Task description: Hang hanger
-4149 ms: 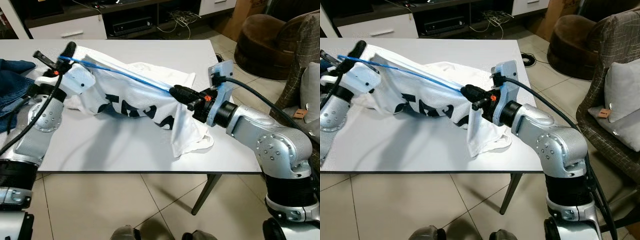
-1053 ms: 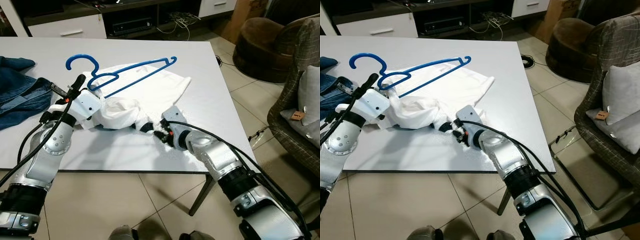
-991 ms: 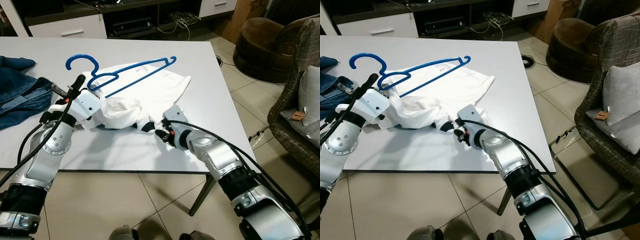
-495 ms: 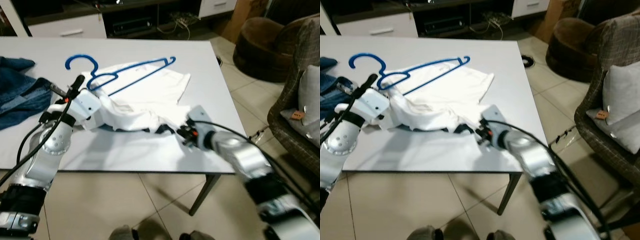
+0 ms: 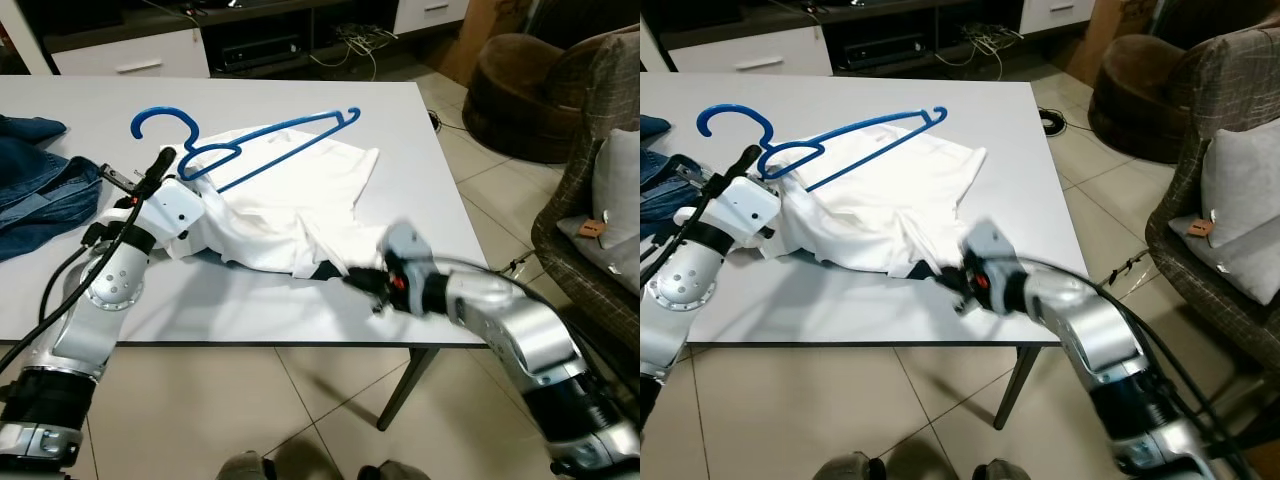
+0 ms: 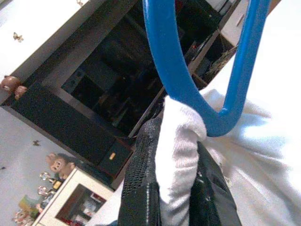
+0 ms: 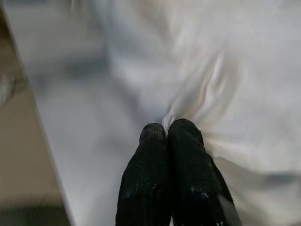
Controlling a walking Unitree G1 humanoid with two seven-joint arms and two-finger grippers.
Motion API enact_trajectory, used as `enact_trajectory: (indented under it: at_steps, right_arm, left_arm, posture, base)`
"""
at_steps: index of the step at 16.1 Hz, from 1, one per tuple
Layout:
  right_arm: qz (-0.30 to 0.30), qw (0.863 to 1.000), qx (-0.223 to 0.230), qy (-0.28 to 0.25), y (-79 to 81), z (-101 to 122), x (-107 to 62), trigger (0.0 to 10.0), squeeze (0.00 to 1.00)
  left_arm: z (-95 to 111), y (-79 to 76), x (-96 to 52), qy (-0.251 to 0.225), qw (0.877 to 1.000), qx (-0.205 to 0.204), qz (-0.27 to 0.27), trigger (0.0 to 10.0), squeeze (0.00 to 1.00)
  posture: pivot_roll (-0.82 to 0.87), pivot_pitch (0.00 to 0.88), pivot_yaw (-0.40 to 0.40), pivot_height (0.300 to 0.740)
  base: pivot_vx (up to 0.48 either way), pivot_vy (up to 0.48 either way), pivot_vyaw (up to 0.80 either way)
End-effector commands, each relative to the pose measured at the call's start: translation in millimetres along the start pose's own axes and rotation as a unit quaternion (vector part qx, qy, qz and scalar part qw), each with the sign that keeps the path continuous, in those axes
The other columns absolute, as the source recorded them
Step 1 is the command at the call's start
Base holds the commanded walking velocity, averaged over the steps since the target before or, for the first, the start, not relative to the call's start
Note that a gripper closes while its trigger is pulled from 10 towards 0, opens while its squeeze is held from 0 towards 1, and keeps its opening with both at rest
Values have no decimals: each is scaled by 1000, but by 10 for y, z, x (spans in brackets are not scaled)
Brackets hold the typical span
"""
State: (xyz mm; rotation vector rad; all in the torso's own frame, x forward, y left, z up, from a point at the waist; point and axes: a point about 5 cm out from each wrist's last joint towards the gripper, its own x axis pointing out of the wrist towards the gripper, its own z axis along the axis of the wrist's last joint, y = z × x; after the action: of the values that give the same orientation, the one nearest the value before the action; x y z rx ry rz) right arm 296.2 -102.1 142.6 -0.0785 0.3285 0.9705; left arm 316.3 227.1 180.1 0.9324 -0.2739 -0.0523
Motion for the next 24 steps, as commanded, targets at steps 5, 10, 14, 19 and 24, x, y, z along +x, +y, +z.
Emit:
enact_trajectory:
  at_steps: [5, 10, 14, 19, 24]
  right_arm:
    - [-101, 992, 41, -62, -209, 252, 271, 10000, 969]
    - [-105, 993, 50, -22, -34, 30, 684, 10000, 1000]
    - [-119, 993, -13, -5, -29, 30, 823, 10000, 1000]
    - [-163, 981, -51, 94, -123, -233, 856, 10000, 0]
    - [-156, 982, 8, 105, -145, -347, 823, 0, 0]
  left_arm:
    - [-37, 2, -19, 13, 999, -30, 7, 10000, 0]
    - [-32, -24, -22, 18, 999, -39, 9, 10000, 0]
    - [-20, -48, -28, 19, 999, -42, 7, 10000, 0]
    - [-1, -75, -10, 18, 999, -42, 6, 10000, 0]
    - [-2, -84, -1, 18, 999, -40, 4, 10000, 0]
  posture:
    - [-33, 40, 13, 740]
    - [-20, 41, 7, 740]
    - [-19, 46, 3, 740]
    - [-20, 48, -1, 740]
    - [-22, 45, 2, 740]
  base:
    - [0, 0, 0]
    - [0, 0, 0]
    - [0, 0, 0]
    - [0, 0, 0]
    - [0, 0, 0]
